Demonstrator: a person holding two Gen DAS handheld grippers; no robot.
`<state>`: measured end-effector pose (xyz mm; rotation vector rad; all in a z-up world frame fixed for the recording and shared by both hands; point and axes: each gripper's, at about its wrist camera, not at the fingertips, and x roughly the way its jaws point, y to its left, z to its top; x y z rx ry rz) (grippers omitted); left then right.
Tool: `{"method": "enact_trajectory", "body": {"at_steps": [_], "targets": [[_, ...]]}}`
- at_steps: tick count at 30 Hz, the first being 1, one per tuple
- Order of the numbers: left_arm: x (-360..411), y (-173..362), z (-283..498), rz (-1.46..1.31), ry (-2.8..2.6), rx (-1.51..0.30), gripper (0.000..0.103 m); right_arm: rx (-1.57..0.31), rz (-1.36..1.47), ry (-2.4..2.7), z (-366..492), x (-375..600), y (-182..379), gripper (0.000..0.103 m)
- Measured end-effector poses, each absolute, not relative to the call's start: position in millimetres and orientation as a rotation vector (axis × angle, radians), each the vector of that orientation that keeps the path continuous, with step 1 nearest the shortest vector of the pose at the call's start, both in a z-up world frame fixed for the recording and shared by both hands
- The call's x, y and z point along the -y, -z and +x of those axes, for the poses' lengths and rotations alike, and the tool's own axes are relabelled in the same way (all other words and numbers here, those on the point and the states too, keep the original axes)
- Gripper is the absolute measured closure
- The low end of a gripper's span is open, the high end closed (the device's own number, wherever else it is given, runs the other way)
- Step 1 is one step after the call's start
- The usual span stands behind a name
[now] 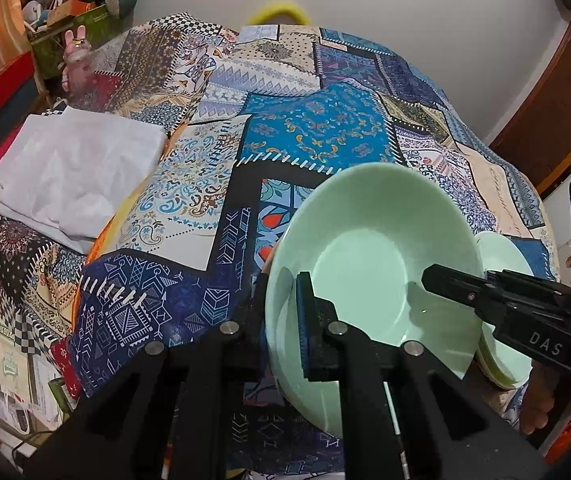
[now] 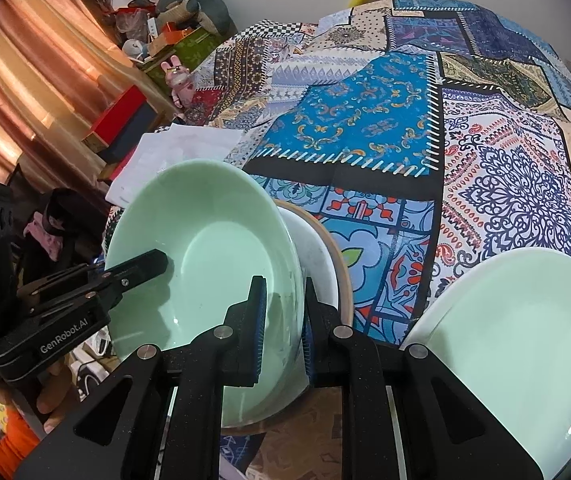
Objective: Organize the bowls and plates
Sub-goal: 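Lower the pale green bowl into the white bowl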
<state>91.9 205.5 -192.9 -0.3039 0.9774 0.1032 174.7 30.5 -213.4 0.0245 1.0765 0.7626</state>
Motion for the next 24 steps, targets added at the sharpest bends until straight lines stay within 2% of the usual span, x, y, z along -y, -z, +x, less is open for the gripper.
{"method": "enact_trajectory", "body": {"at_steps": [8, 24], "targets": [[-203, 195, 94, -0.276, -0.11, -0.97, 0.092, -1.029, -0.06, -0.746, 169, -35, 211, 0.085], [-200, 196, 93, -0.239, -0.115, -0.96, 0.089, -0.978, -0.147, -0.718, 164, -38, 207, 0.085]]}}
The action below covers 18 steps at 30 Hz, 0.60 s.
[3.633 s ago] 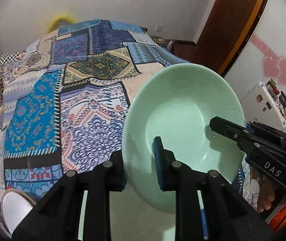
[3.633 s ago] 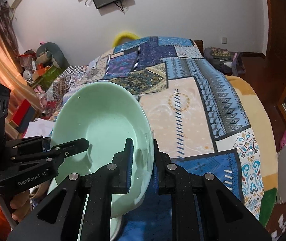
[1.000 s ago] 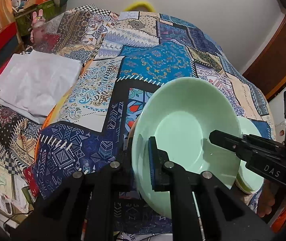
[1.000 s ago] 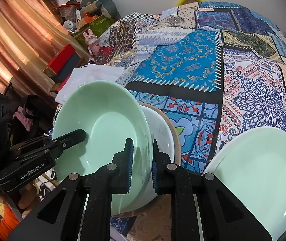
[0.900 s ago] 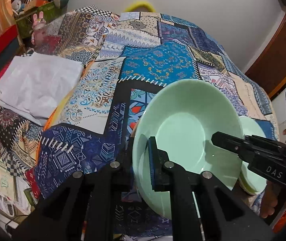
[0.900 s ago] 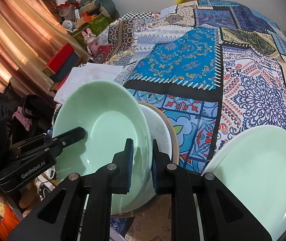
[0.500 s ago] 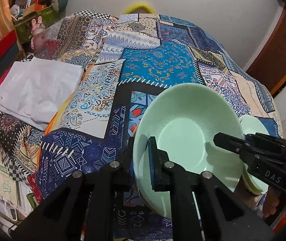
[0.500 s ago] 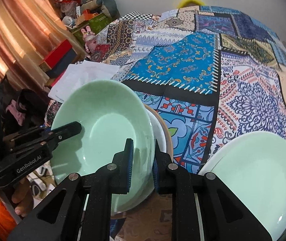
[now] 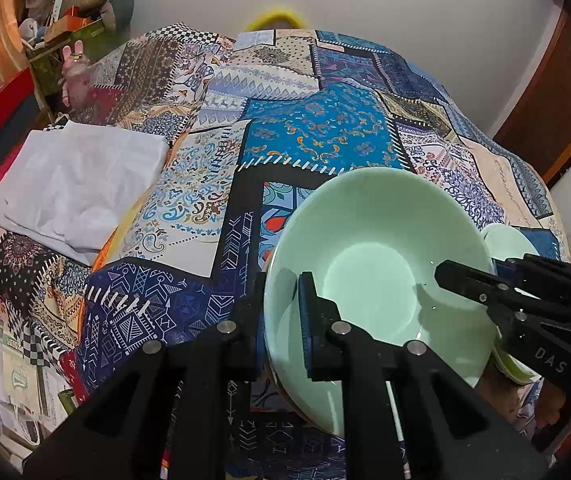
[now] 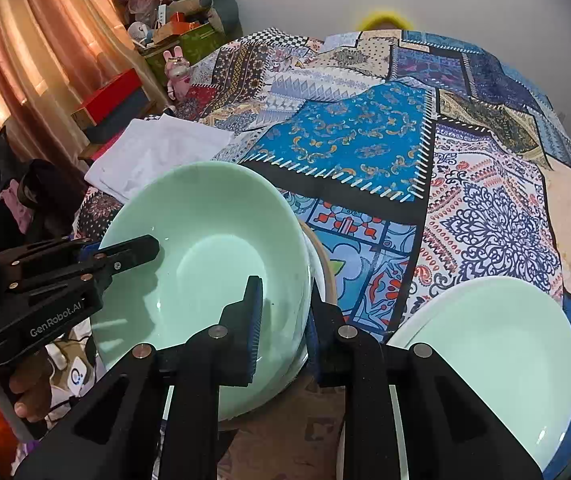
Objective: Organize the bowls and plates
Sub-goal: 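Lower the pale green bowl into the white bowl, then close both tools on the rim of the nested bowl stack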
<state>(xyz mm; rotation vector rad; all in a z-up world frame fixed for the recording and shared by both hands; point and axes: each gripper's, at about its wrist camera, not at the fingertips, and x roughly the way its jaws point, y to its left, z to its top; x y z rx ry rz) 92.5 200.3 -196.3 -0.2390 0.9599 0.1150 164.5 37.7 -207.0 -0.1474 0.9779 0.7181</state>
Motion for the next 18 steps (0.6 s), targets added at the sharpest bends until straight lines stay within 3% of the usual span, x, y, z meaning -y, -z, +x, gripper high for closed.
{"method": "enact_trajectory", "body": {"at_steps": [4, 6, 8, 13, 18], "targets": [[-199, 197, 93, -0.233, -0.113, -0.958, 0.087, -0.944, -0.121, -0.697, 165, -30, 199, 0.085], [-197, 197, 93, -0.214, -0.11, -0.96, 0.084, -0.892, -0.121, -0.68, 162, -25, 191, 0.079], [-194, 196, 93, -0.176, -0.142, -0.955, 0.056, -0.883, -0.109, -0.688, 162, -21, 185, 0.07], [-189, 189, 86, -0.145, -0.137, -0.913, 0.049, -0.873, -0.116, -0.684, 160, -17, 182, 0.069], [-198, 177, 73, -0.198, -0.128, -0.877, 0.039, -0.895, -0.09, -0.683, 161, -13, 185, 0.059]]}}
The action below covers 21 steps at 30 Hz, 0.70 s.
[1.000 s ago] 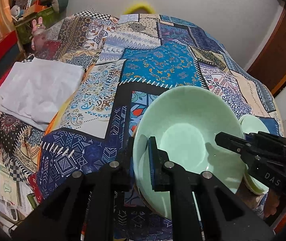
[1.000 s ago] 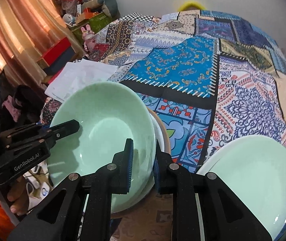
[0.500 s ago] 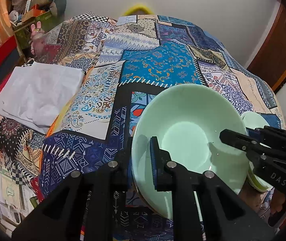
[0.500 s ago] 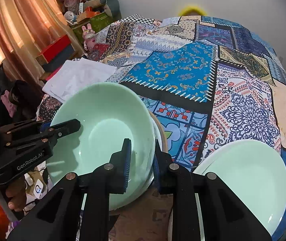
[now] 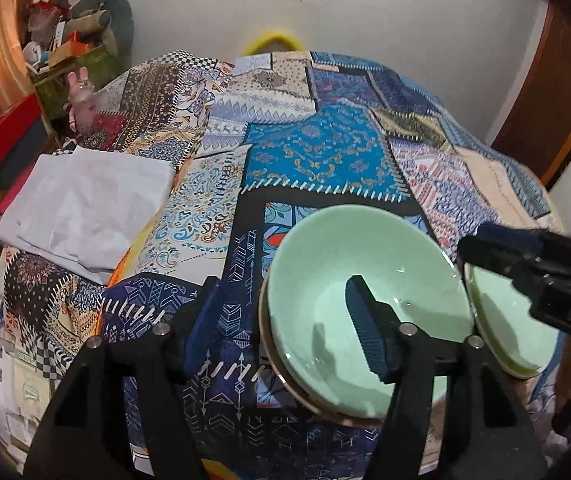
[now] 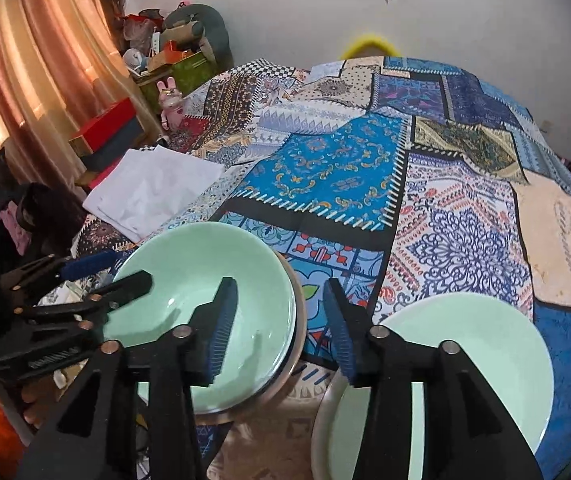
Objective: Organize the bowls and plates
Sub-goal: 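Close both tools on the rim of the nested bowl stack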
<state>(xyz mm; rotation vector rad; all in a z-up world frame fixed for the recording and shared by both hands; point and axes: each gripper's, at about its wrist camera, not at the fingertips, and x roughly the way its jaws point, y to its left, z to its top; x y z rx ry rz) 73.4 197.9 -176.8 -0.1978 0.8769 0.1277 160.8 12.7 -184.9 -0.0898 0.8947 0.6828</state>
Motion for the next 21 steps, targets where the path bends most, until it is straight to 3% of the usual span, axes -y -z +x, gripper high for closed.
{"method": "enact_trajectory", "body": {"at_steps": [2, 21], "targets": [[-203, 176, 70, -0.218, -0.137, -0.878, 0.035, -0.909, -0.092, -0.685, 161, -13, 188, 0.058], [-210, 225, 76, -0.383, -0.076, -1.012, 0.035, -1.088, -0.041, -0.721, 166, -30, 234, 0.058]]}}
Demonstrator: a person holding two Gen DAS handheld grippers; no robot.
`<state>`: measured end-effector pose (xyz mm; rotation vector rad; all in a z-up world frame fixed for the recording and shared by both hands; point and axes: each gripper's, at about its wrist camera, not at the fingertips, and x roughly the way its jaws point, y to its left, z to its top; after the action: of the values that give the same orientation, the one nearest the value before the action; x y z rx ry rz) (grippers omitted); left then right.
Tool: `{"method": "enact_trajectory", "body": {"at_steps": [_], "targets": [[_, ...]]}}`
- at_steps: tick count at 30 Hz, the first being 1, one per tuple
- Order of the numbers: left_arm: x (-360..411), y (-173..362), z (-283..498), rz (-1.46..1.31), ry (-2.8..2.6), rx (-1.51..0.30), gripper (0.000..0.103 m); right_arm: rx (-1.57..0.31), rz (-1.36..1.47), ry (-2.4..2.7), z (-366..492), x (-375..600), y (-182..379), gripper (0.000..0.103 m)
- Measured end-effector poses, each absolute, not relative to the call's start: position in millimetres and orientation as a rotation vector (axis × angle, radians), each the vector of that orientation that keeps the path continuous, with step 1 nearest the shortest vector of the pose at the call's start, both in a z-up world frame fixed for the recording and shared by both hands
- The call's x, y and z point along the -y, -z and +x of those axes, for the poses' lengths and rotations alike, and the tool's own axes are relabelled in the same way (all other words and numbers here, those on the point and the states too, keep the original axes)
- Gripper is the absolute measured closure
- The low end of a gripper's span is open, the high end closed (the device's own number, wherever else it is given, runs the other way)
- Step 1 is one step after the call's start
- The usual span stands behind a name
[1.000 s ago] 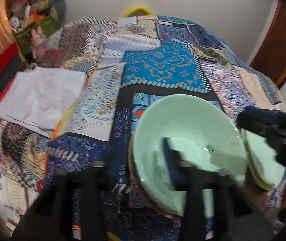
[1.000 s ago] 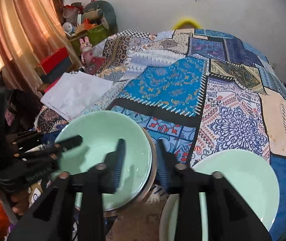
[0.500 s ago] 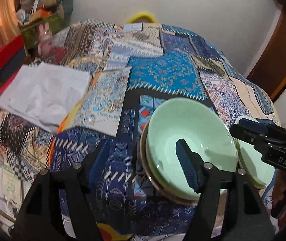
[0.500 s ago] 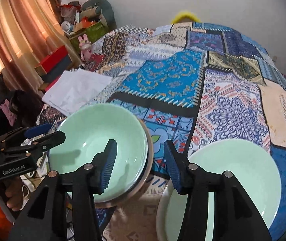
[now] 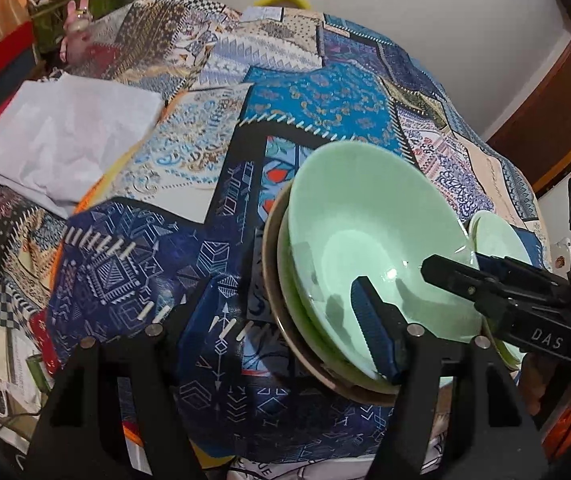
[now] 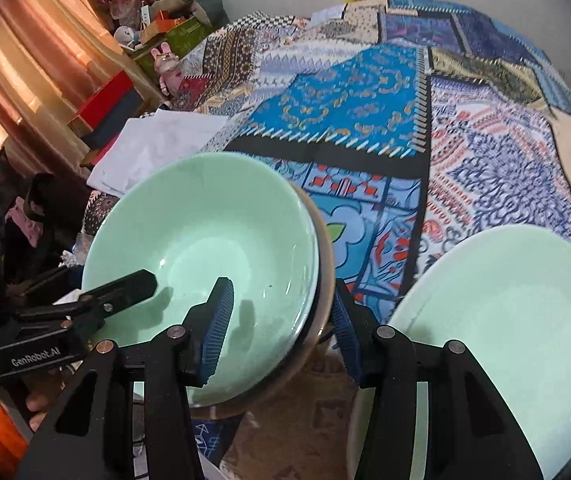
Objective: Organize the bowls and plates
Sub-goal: 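Close both tools on the rim of the nested bowl stack, then lift the nested bowls with both tools and carry them over the plate stack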
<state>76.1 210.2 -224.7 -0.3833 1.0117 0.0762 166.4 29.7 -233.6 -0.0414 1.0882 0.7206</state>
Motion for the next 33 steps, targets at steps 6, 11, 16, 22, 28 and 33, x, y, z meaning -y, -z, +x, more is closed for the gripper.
{"method": "enact_trajectory", "body": {"at_steps": [6, 11, 16, 22, 28, 33], "targets": [[-209, 235, 80, -0.428, -0.048, -1.028, 0.046, -1.108, -0.03, -0.73, 167, -36, 240, 0.056], [-205, 239, 83, -0.45, -0.021, -1.029, 0.057, -1.088, -0.045, -0.72, 165, -37, 240, 0.057], [-204, 239, 81, -0.467, -0.012, -1.012, 0.062, -1.064, -0.067, -0.701, 165, -39, 242, 0.063], [-199, 236, 79, -0.437, -0.029, -1.004, 0.062, -1.035, -0.068, -0.669, 164, -35, 244, 0.073], [-194, 232, 81, -0.418, -0.067, -1.006, 0.062, -1.057, -0.018, -0.665, 169, -29, 243, 0.075], [-194, 228, 82, -0.421, -0.087, -1.008, 0.062, -1.069, 0.031, -0.667, 170, -27, 241, 0.075]]}}
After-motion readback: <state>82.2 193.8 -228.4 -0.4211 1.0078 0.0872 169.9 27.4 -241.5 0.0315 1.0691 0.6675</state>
